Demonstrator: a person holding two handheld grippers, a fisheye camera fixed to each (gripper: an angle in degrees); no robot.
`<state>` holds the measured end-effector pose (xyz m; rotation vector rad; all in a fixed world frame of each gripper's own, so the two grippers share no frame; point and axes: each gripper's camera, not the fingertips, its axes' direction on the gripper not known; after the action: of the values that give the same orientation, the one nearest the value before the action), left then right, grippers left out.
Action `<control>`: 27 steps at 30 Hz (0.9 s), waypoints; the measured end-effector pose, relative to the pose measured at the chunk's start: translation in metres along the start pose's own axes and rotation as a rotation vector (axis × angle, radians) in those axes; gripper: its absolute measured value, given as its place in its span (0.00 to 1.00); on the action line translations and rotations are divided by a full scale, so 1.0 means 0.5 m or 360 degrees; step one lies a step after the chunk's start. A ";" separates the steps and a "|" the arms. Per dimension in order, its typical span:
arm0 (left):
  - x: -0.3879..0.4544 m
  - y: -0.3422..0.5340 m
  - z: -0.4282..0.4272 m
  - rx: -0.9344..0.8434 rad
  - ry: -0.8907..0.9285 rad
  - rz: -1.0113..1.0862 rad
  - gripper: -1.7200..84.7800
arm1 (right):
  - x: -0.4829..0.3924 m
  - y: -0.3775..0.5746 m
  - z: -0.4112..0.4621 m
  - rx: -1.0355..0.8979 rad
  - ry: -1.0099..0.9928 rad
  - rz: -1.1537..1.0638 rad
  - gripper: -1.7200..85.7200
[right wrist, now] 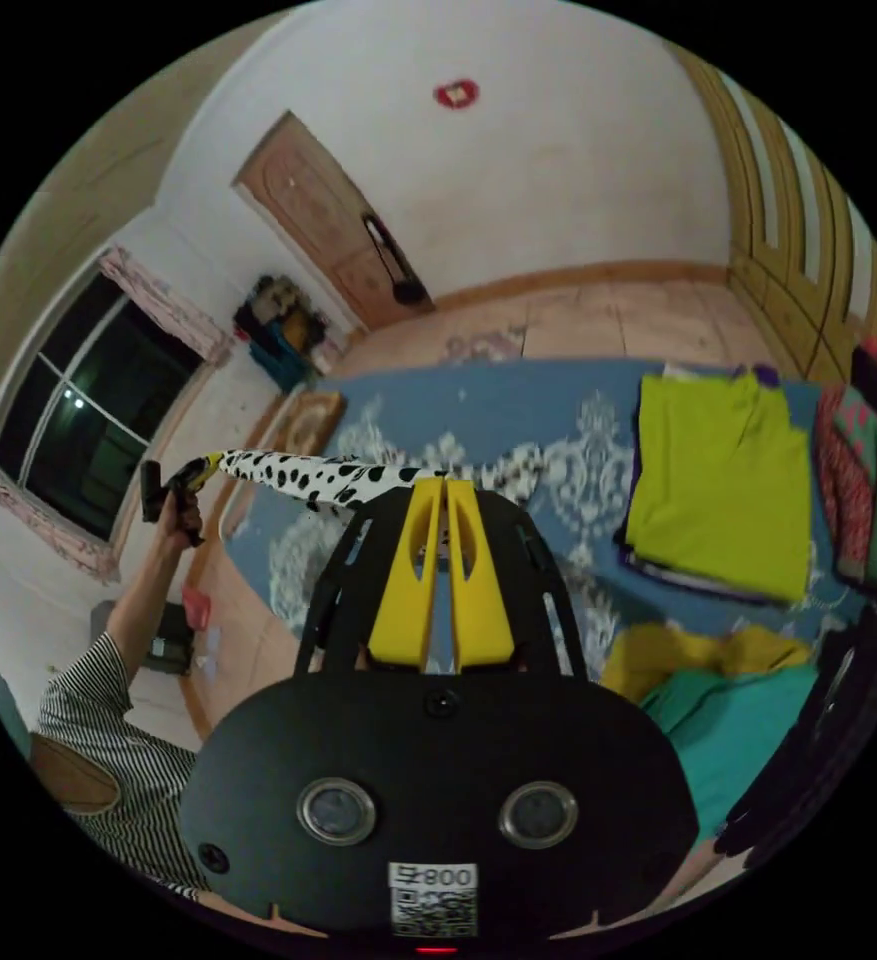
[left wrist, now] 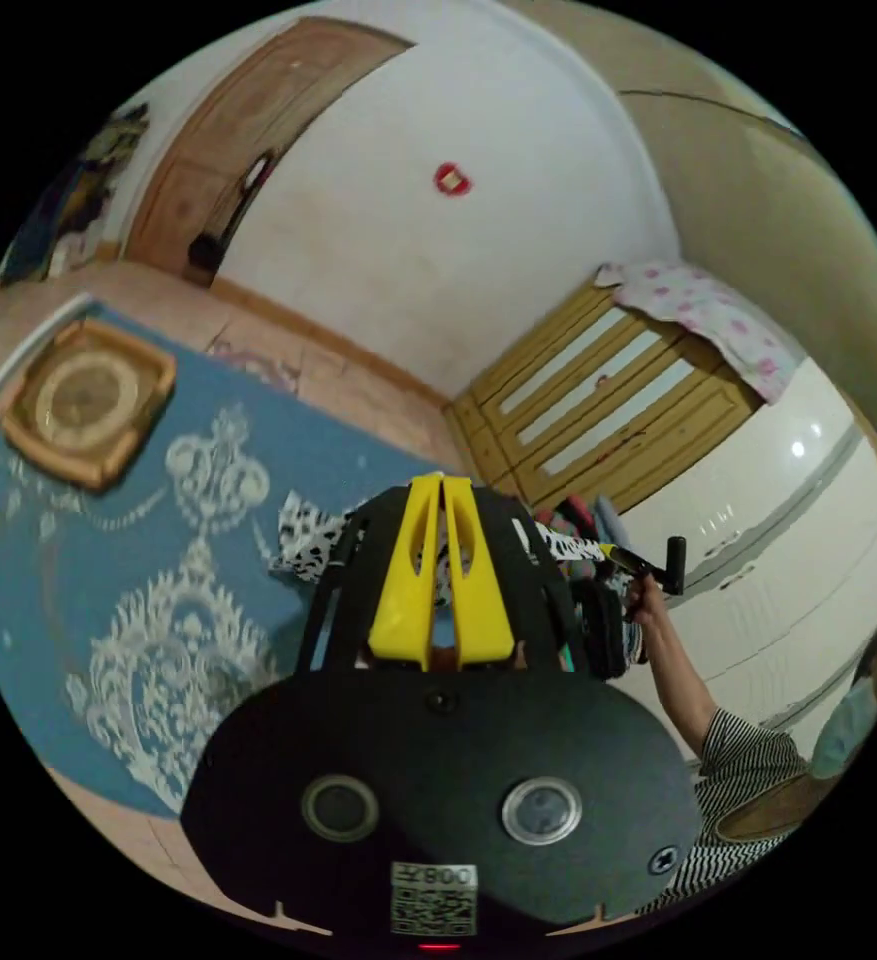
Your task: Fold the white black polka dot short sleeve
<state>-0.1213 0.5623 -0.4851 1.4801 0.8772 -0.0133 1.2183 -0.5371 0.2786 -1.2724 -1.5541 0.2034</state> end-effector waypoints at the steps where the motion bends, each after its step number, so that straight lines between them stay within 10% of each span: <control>1: 0.044 -0.028 -0.035 0.0069 0.0012 0.0086 0.02 | -0.015 -0.018 -0.053 0.0112 -0.0022 -0.0031 0.02; 13: 0.181 0.157 -0.270 0.0048 0.0140 0.0448 0.02 | -0.066 0.235 -0.247 0.0300 -0.0156 -0.0272 0.02; 27: -0.156 0.701 -0.182 -0.0559 0.0147 -0.0759 0.02 | 0.181 0.724 0.046 -0.0580 -0.0316 0.0698 0.02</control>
<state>-0.0419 0.6539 -0.1349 0.9288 1.2241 -0.1380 1.4314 -0.3049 0.0779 -1.9279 -1.5018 0.3438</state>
